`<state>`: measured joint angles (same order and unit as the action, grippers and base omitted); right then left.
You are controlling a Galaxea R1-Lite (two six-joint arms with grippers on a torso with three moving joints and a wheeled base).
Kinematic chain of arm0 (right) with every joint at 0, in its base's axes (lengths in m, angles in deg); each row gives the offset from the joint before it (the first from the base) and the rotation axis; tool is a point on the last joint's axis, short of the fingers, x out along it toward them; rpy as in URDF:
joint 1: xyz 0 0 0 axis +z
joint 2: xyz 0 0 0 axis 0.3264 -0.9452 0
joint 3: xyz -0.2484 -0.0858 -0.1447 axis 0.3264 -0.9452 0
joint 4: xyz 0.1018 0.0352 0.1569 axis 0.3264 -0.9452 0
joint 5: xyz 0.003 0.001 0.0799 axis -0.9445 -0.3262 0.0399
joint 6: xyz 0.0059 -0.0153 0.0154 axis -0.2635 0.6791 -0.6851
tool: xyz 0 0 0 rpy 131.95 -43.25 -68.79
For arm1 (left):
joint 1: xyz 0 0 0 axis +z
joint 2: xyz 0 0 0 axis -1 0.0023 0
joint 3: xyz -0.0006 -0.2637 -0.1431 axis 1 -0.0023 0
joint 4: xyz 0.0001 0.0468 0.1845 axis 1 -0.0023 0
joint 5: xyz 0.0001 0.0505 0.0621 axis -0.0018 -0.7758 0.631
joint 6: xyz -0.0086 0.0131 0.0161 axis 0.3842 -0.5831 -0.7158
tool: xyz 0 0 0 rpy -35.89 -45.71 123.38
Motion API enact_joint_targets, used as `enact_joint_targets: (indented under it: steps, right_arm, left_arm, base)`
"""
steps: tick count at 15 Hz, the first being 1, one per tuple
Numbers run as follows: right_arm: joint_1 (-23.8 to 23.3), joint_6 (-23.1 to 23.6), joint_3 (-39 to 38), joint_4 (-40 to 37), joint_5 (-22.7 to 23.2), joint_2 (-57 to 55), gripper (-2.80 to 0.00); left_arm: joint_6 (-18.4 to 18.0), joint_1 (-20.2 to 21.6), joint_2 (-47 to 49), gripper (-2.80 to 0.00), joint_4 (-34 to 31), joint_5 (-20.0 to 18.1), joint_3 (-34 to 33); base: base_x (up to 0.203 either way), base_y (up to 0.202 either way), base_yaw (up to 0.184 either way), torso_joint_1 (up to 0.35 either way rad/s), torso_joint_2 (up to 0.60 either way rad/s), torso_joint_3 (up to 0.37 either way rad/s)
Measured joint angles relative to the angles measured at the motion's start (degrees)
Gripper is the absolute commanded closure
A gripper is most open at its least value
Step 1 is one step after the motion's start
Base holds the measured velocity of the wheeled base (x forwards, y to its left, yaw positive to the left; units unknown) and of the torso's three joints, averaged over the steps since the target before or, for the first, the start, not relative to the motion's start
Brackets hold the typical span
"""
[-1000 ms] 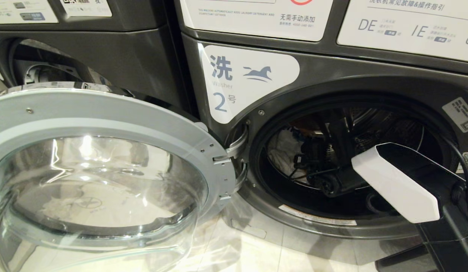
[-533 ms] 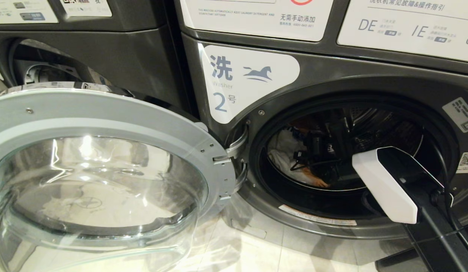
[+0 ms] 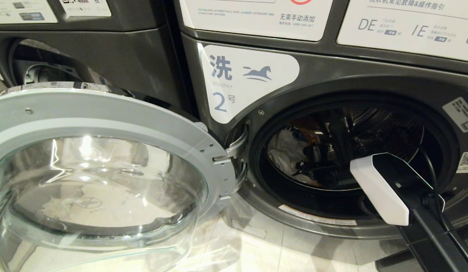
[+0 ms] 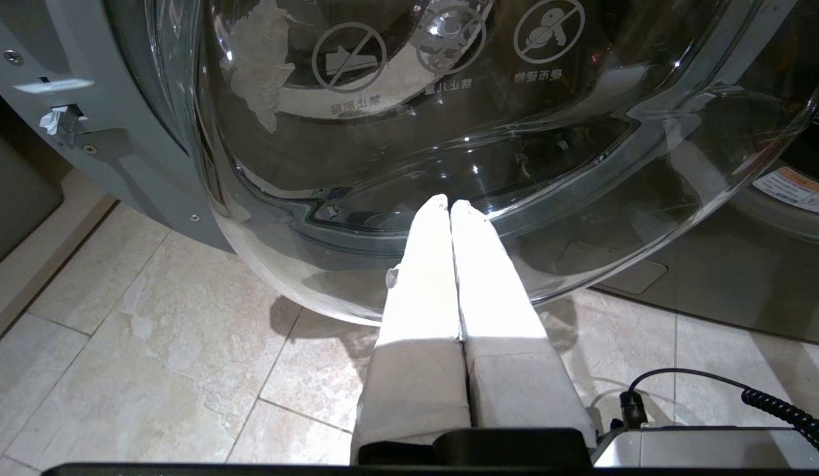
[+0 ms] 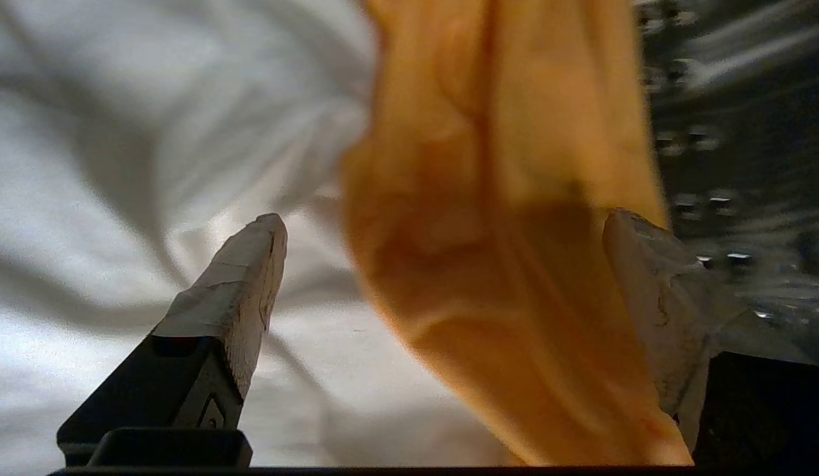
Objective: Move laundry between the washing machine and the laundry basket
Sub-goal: Pick a cloth and place it into the basket
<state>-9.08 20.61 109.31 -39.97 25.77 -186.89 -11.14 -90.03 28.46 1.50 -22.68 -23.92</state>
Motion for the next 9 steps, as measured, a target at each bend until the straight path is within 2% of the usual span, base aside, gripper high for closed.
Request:
enact_joint_targets:
  steps: [4,9]
  right_arm:
    - [-0.02,0.42,0.18,4.48,0.39,-1.45,-2.80]
    - [0.17,0.46,0.29,6.37,1.12,-4.08,-2.80]
  left_arm:
    - [0.02,-0.02,0.00,0.00,0.00,0.00,0.00]
    - [0.02,-0.02,0.00,0.00,0.00,0.00,0.00]
  base:
    - [0.000,0.000,0.000,0.000,0.00,0.000]
    - [0.000,0.000,0.000,0.000,0.00,0.000]
